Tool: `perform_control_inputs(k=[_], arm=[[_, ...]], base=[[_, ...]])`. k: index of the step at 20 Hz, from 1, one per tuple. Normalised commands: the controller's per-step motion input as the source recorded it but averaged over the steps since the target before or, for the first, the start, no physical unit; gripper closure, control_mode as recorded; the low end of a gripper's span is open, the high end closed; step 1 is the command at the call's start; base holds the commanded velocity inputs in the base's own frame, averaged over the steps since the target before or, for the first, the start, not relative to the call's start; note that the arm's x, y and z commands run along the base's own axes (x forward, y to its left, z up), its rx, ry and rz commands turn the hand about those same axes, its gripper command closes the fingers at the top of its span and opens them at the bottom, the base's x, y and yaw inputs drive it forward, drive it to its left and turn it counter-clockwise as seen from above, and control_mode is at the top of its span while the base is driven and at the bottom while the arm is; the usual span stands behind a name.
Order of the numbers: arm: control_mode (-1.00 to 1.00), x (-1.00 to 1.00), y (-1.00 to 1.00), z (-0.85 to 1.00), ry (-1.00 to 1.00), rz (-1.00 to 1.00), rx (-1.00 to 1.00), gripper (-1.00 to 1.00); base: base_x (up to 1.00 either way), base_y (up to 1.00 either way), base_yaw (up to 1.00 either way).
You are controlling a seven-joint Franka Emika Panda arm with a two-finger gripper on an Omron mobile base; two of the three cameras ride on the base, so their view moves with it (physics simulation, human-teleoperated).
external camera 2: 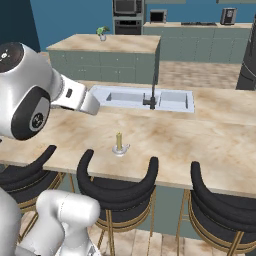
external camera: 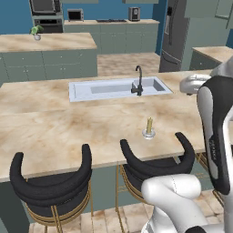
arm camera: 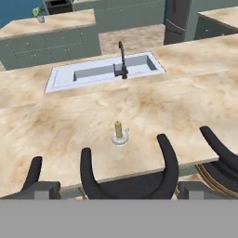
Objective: Get the candle and the beer from the cabinet and move them to the dining counter.
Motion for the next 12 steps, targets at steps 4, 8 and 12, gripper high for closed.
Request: perform_control_inputs(k=[4, 8, 12], arm=[[-1.0, -0.62, 0.02, 0.01, 0.0, 0.06, 0.0, -1.0], [-1.0, -0.64, 0.08, -0.03, 0.0, 0.0, -0.02, -1.0], [-1.0, -0.54, 0.16, -0.05, 0.0, 0.0, -0.03, -1.0]], base=[[0.0, 0.0, 0.0], [0.0, 0.0, 0.0], [0.0, 0.0, 0.0]])
